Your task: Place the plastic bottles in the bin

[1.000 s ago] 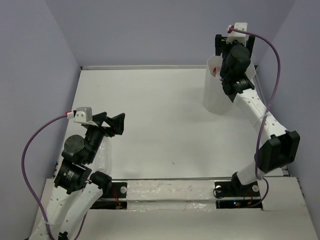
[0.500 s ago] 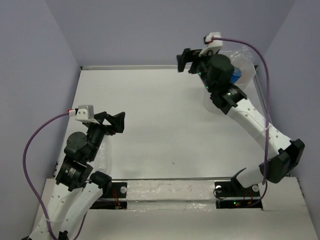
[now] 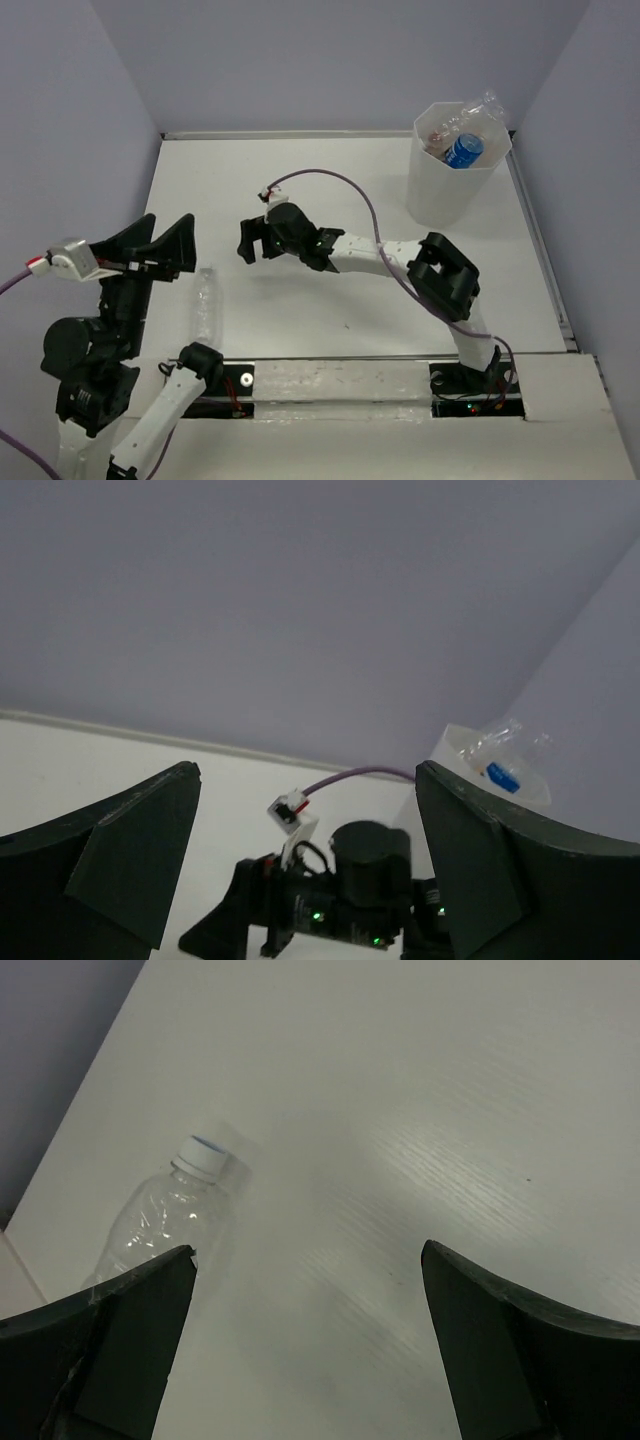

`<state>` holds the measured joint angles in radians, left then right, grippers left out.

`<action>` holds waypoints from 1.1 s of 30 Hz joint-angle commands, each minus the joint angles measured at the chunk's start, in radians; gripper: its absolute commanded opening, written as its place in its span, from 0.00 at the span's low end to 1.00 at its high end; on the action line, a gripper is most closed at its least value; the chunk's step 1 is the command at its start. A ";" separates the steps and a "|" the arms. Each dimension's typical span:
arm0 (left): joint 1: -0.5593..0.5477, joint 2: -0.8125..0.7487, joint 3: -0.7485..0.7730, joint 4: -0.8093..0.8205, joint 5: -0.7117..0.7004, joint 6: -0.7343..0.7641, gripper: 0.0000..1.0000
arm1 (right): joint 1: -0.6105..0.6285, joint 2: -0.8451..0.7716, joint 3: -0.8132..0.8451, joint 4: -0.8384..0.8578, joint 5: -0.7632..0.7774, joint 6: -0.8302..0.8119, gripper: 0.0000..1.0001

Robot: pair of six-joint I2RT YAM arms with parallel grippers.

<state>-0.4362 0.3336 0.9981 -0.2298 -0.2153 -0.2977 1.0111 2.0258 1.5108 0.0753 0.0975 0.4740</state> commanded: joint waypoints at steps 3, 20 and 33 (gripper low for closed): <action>0.005 0.008 0.057 0.000 0.016 -0.012 0.99 | 0.060 0.158 0.224 0.087 -0.060 0.262 1.00; 0.005 0.018 -0.004 -0.026 0.047 0.003 0.99 | 0.184 0.543 0.690 -0.181 -0.059 0.290 1.00; 0.005 -0.008 -0.049 -0.016 0.034 0.012 0.99 | 0.199 0.404 0.474 -0.232 0.174 0.147 0.45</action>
<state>-0.4358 0.3332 0.9768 -0.2798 -0.1844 -0.3042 1.2194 2.5214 2.0624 -0.0940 0.1520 0.6991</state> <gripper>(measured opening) 0.989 0.564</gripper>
